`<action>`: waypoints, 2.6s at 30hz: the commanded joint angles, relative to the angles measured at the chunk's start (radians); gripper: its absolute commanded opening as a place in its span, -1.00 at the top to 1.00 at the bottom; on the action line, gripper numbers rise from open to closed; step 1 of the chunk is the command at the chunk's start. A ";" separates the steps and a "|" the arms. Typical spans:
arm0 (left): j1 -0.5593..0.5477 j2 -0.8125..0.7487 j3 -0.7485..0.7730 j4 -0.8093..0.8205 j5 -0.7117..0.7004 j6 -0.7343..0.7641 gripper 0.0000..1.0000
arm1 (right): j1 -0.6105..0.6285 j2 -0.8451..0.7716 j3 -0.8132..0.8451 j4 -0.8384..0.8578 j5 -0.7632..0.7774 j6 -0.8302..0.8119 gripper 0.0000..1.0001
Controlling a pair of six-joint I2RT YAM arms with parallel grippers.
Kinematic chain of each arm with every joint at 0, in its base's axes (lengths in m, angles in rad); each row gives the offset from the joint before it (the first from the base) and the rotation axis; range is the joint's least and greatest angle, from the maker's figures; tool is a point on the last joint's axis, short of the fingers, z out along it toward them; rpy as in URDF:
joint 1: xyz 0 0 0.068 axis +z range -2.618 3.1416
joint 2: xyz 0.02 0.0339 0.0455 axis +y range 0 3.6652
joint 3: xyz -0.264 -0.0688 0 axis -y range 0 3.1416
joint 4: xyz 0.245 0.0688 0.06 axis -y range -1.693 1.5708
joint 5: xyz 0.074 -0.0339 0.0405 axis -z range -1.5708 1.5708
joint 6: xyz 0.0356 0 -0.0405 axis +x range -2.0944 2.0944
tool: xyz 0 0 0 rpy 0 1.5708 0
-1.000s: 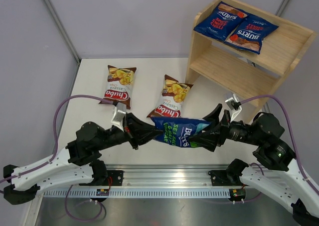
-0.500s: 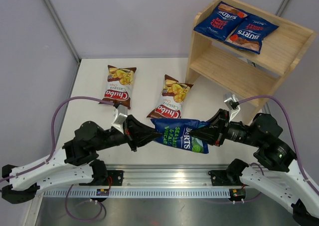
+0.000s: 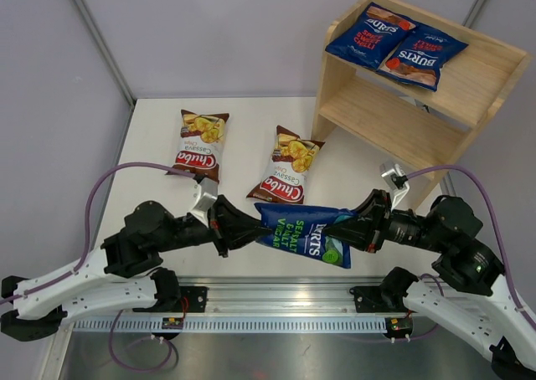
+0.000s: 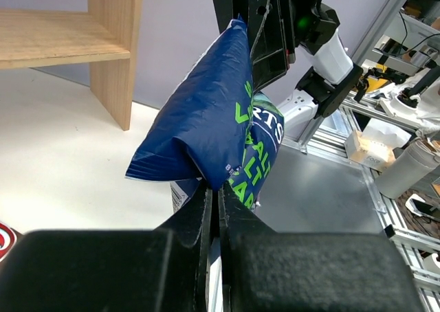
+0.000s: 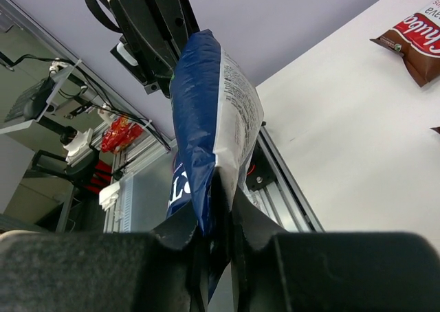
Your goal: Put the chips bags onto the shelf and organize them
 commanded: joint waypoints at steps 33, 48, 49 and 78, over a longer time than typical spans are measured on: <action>0.006 -0.311 0.049 -0.838 -0.834 -0.175 -0.98 | 0.002 0.298 0.409 0.295 1.065 0.196 1.00; 0.004 -0.258 0.021 -0.831 -0.815 -0.180 -0.98 | 0.002 0.491 0.509 0.993 1.582 -0.373 1.00; 0.004 -0.250 0.021 -0.829 -0.812 -0.180 -0.98 | -0.002 0.500 0.516 1.060 1.594 -0.436 1.00; -0.060 -0.431 0.006 -0.808 -0.791 -0.172 -0.98 | -0.669 0.509 0.441 0.449 1.266 0.428 1.00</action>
